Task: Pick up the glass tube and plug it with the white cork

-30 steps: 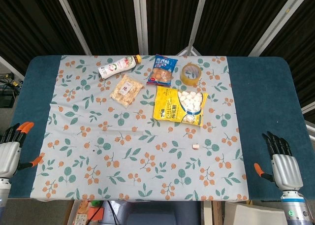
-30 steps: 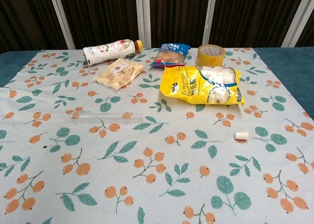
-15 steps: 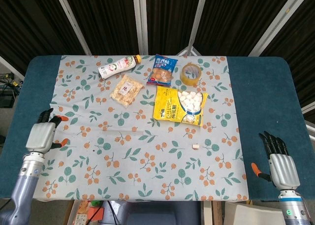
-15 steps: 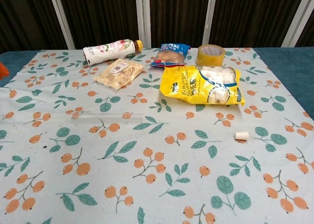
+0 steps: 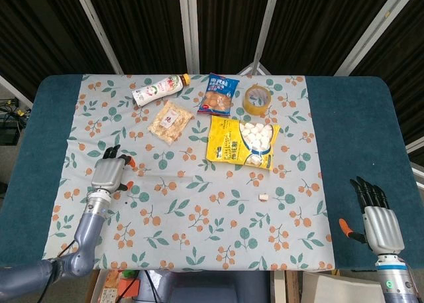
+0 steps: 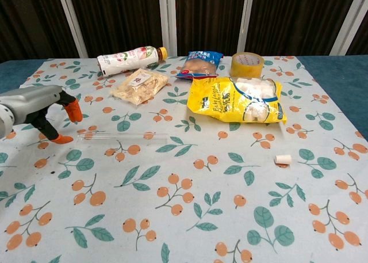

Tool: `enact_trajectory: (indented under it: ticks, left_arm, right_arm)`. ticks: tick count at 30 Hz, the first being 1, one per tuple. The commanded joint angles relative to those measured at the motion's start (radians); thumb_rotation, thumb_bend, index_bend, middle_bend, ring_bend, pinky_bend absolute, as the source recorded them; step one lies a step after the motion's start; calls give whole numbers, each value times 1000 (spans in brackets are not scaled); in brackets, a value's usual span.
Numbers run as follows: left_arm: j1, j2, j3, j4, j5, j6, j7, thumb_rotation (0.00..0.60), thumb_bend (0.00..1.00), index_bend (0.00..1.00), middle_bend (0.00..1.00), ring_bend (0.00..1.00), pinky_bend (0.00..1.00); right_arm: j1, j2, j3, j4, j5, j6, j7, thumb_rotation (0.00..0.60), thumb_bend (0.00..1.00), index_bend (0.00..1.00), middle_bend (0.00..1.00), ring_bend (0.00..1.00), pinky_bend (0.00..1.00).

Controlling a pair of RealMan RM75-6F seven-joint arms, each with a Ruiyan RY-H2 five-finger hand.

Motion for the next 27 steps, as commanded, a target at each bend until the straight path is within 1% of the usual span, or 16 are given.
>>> enact_trajectory:
  ticks: [1,4,11,21,27]
  left_arm:
    - [-35,-52,-6,34,-24,-8,25,600,356,423,357,0,0]
    - [-54,-83,-11,51,-29,-5,28,600,364,433,360,0,0]
    - [-91,-121,-27,71,-34,-5,30,600,388,477,364,0,0]
    - [-125,-159,-21,91,-58,-10,54,600,394,489,367,0,0]
    - [-131,-165,-19,93,-79,-2,67,600,396,502,369,0,0]
  right_arm:
    - [0,-1,1,0,1,-1,0,600,348,0,0,0,0]
    - [-1,1,4,-1,5,-2,4,600,348,0,0,0,0]
    - [-3,1,6,-2,4,-3,9,600,348,0,0,0,0]
    - [-7,4,7,-7,-1,0,12,600,347,0,0,0,0]
    - [-10,6,8,-10,-2,2,16,600,348,0,0,0,0]
